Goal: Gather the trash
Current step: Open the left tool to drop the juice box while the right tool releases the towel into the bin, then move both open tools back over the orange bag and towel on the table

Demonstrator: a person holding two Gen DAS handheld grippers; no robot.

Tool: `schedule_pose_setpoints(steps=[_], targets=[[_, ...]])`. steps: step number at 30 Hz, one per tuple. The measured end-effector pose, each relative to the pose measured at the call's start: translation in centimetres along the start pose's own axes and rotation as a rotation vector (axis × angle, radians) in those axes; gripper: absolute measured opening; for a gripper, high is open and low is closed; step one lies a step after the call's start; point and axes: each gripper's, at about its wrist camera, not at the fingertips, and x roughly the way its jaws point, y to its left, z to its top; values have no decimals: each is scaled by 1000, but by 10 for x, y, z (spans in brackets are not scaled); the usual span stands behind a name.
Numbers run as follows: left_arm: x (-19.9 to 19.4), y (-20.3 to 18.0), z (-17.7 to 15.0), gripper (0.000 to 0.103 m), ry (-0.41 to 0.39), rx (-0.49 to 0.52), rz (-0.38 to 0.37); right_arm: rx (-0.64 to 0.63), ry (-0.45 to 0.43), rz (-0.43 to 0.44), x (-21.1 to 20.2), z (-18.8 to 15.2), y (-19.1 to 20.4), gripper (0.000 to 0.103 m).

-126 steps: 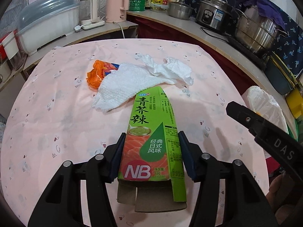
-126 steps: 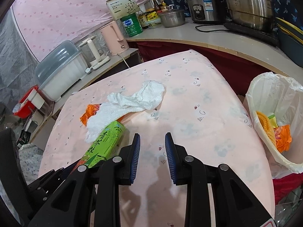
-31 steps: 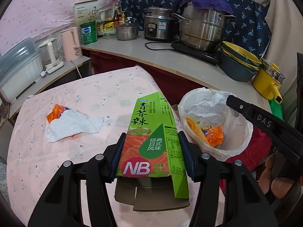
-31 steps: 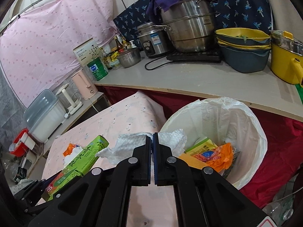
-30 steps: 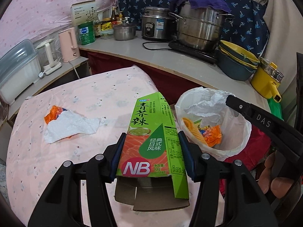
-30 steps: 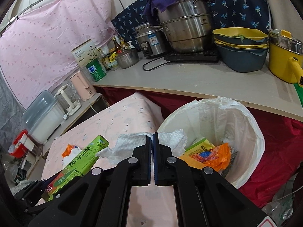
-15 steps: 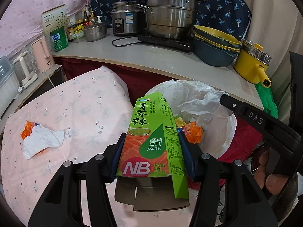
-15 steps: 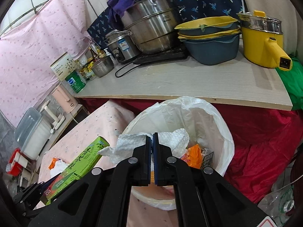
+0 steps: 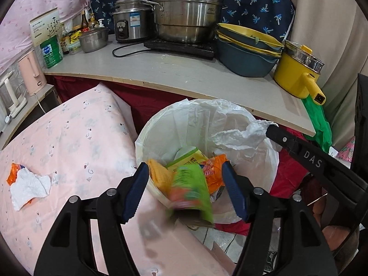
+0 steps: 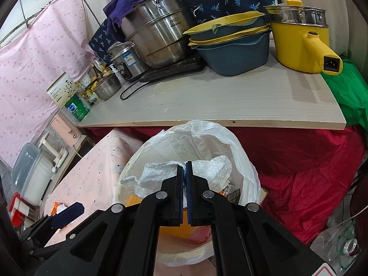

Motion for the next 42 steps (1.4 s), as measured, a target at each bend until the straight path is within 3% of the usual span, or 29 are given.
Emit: schedule_pose_setpoints(steps=[8,12,22,42], targets=[[4,21,-4,63,20,-56,28,-10,21,13,10,-3,8,3],[3,31,-9,68,23,-81,57,-18,33,25,15,-5,15,10],[-7,56,-21,69,24,-133,88,-42,27,47,13,-4,37,15],[-58,130,-57,69,-23,-273,186,-218,76,147,2,-43,136,17]])
